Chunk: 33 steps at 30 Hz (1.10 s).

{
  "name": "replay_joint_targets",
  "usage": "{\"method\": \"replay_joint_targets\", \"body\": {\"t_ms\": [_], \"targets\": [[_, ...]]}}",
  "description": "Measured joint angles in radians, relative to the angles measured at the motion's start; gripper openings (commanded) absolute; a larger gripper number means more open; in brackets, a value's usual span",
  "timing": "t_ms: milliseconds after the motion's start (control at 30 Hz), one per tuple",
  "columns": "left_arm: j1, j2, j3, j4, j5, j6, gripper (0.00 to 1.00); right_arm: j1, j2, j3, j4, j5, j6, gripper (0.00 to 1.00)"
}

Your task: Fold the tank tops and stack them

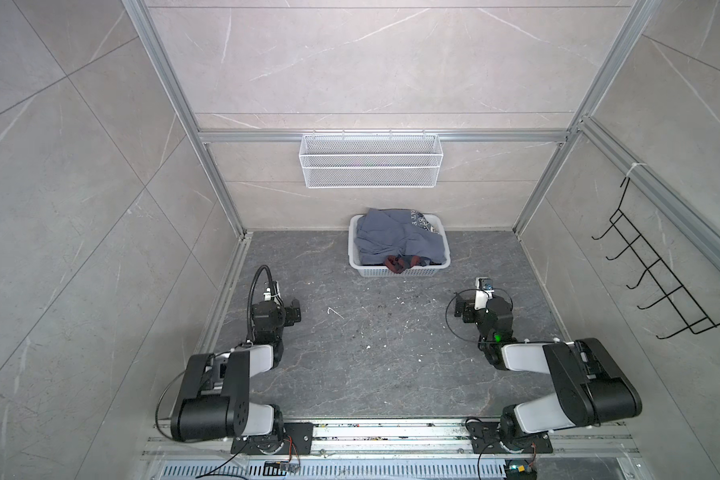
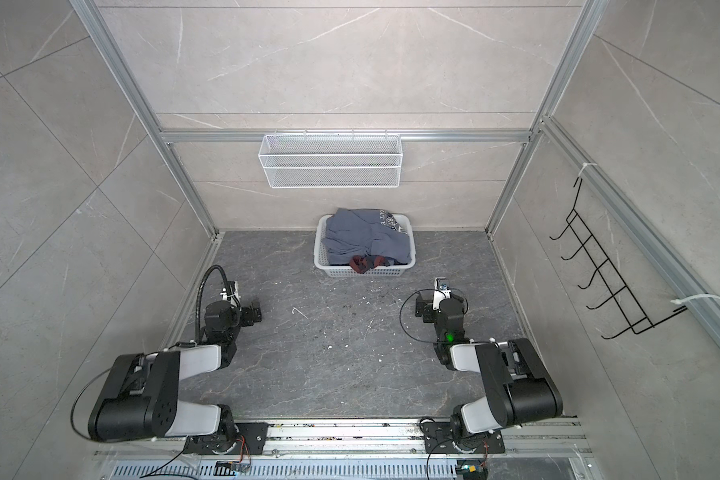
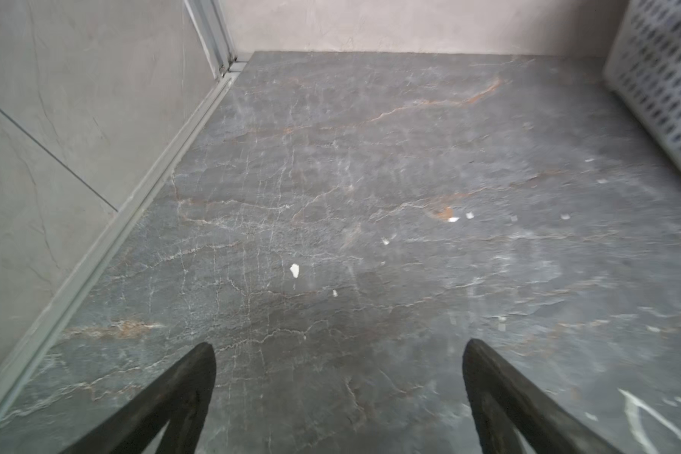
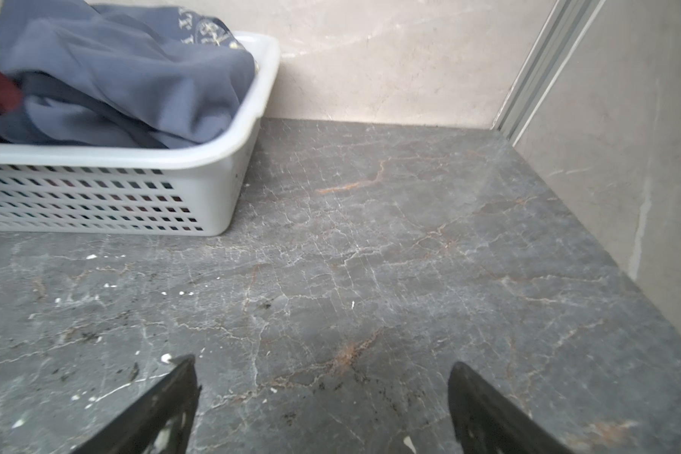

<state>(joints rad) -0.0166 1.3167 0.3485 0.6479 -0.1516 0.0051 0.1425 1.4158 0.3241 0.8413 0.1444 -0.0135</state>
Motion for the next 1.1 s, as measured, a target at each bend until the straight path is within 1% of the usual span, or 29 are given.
{"method": "replay_joint_targets", "body": {"t_ms": [67,167,267,333,433,500,567,633,700,767,833,867,967,1033,1100], "targets": [[-0.028,-0.113,0.016,-0.087,-0.019,-0.013,1.00,0.007,-0.121,0.003,-0.092,-0.008,-0.002,0.99],[-0.061,-0.274,0.056,-0.209,-0.035,-0.066,1.00,0.013,-0.320,0.030,-0.234,-0.047,0.002,0.99],[-0.069,-0.416,0.120,-0.357,-0.034,-0.182,1.00,0.016,-0.505,0.086,-0.380,-0.105,0.037,0.99],[-0.069,-0.495,0.184,-0.485,-0.043,-0.298,1.00,0.016,-0.611,0.140,-0.485,-0.148,0.078,0.99],[-0.069,-0.578,0.290,-0.694,-0.061,-0.465,1.00,0.017,-0.717,0.237,-0.639,-0.167,0.171,0.99],[-0.069,-0.630,0.338,-0.814,-0.067,-0.554,1.00,0.017,-0.759,0.307,-0.760,-0.137,0.257,0.99],[-0.069,-0.680,0.346,-0.880,-0.048,-0.605,1.00,0.016,-0.779,0.381,-0.893,-0.080,0.343,1.00],[-0.068,-0.715,0.343,-0.925,0.010,-0.626,1.00,0.016,-0.790,0.431,-0.987,-0.044,0.401,1.00],[-0.069,-0.691,0.346,-0.933,0.086,-0.634,1.00,0.016,-0.792,0.445,-1.050,-0.045,0.430,1.00],[-0.072,-0.603,0.360,-0.932,0.171,-0.644,1.00,0.016,-0.785,0.445,-1.106,-0.061,0.449,1.00],[-0.103,-0.467,0.392,-0.927,0.240,-0.653,1.00,0.016,-0.768,0.445,-1.151,-0.089,0.465,0.99],[-0.130,-0.394,0.415,-0.926,0.259,-0.653,1.00,0.016,-0.762,0.445,-1.167,-0.095,0.467,0.99],[-0.266,-0.183,0.518,-0.935,0.268,-0.641,1.00,0.016,-0.748,0.445,-1.213,-0.111,0.486,1.00],[-0.358,-0.050,0.627,-0.937,0.270,-0.628,1.00,0.016,-0.752,0.445,-1.232,-0.127,0.494,0.99],[-0.419,0.068,0.744,-0.940,0.277,-0.622,1.00,0.016,-0.760,0.445,-1.239,-0.146,0.506,0.99]]}}
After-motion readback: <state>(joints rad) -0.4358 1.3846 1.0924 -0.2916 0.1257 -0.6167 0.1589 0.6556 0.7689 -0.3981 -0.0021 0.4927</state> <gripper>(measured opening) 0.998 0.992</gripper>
